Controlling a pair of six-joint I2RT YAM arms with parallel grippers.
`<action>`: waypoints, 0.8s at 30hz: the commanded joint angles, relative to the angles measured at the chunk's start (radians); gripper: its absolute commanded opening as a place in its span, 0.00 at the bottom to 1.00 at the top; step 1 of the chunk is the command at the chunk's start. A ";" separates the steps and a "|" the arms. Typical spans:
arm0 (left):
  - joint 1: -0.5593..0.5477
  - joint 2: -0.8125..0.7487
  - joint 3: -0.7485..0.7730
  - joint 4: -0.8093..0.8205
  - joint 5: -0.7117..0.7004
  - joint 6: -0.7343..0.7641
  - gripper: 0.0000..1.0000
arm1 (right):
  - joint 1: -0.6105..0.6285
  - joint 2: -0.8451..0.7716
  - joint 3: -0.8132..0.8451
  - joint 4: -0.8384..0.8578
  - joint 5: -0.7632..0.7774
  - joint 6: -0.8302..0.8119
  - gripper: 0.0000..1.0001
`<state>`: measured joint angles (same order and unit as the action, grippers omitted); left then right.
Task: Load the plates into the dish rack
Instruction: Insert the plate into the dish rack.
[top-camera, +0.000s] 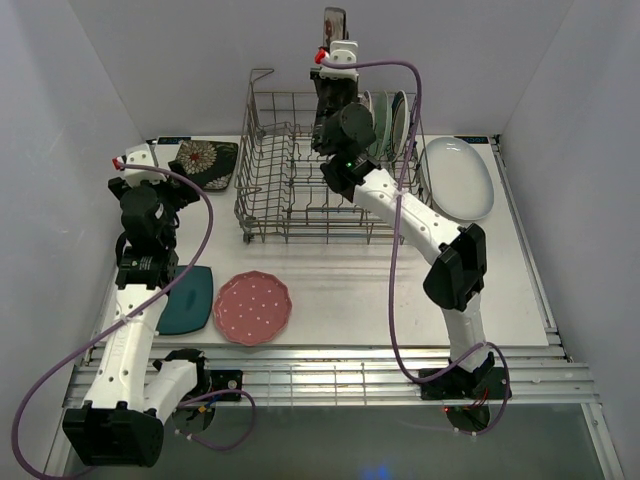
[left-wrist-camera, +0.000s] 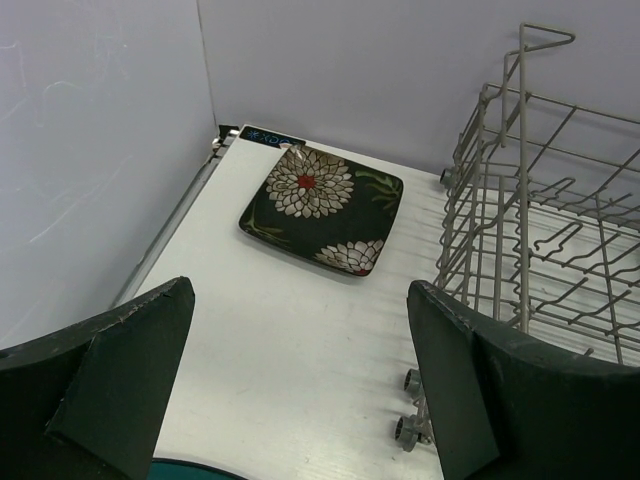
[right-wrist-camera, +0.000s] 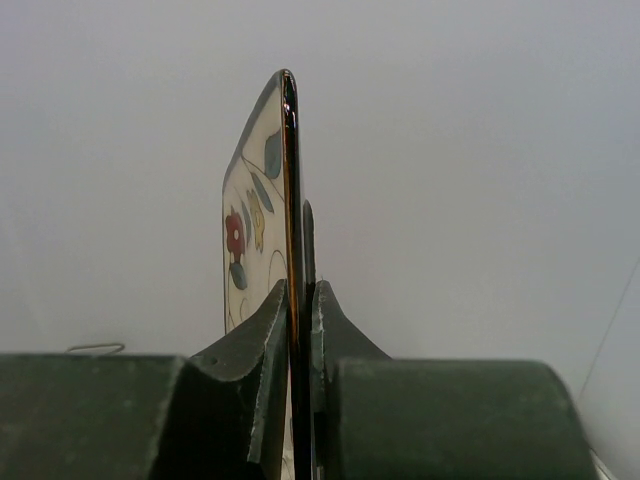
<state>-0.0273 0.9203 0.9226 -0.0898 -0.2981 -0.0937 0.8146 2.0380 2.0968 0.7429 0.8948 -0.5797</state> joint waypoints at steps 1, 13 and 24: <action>0.004 0.005 -0.011 0.027 0.036 0.008 0.98 | -0.032 -0.015 0.085 0.170 -0.060 0.027 0.08; 0.004 0.011 -0.033 0.048 0.074 0.019 0.98 | -0.146 0.079 0.121 0.049 -0.071 0.115 0.08; 0.004 0.005 -0.036 0.048 0.086 0.020 0.98 | -0.195 0.123 0.103 0.003 -0.071 0.139 0.08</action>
<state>-0.0273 0.9344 0.8913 -0.0666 -0.2268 -0.0784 0.6281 2.2192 2.1246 0.5411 0.8780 -0.4633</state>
